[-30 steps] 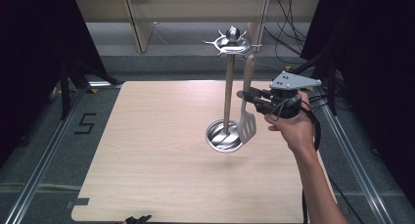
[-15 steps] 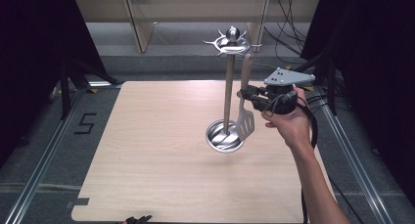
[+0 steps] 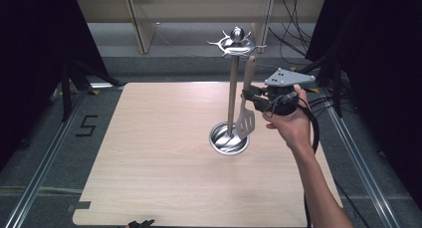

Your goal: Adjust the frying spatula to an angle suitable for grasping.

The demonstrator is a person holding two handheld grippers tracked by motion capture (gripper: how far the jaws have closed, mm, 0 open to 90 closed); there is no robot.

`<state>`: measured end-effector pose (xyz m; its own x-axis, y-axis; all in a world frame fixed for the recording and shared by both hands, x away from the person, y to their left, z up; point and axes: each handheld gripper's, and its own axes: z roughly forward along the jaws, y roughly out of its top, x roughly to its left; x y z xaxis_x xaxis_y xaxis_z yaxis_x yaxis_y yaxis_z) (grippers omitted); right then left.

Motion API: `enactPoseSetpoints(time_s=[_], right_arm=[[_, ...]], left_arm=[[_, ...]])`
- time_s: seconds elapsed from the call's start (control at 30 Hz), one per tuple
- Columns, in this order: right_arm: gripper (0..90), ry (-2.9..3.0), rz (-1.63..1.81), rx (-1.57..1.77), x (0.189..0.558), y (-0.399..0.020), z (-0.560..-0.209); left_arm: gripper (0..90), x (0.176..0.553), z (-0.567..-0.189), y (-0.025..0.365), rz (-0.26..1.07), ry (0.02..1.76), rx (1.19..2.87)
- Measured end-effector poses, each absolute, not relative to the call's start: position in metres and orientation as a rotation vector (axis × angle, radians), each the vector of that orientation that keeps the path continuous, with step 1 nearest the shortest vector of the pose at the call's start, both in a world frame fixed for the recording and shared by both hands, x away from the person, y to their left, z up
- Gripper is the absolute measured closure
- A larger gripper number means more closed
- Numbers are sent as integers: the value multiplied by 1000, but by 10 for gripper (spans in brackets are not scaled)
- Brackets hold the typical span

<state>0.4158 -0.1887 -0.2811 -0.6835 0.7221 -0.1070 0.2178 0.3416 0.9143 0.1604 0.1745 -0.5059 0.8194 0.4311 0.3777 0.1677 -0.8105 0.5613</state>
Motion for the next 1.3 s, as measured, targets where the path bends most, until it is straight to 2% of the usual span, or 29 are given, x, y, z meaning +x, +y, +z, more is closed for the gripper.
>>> enactPoseSetpoints(time_s=[0.23,0.7,1.03,1.3], right_arm=[[748,2110,1353,827,413,-191,-283],[637,2080,1406,800,400,-202,-291],[574,2077,1418,805,383,-216,-316],[568,2069,1393,869,375,-229,-335]], left_arm=[[182,161,-506,174,671,435,2497],[181,160,-505,175,678,442,2499],[181,160,-507,175,678,455,2475],[181,160,-506,175,701,456,2481]])
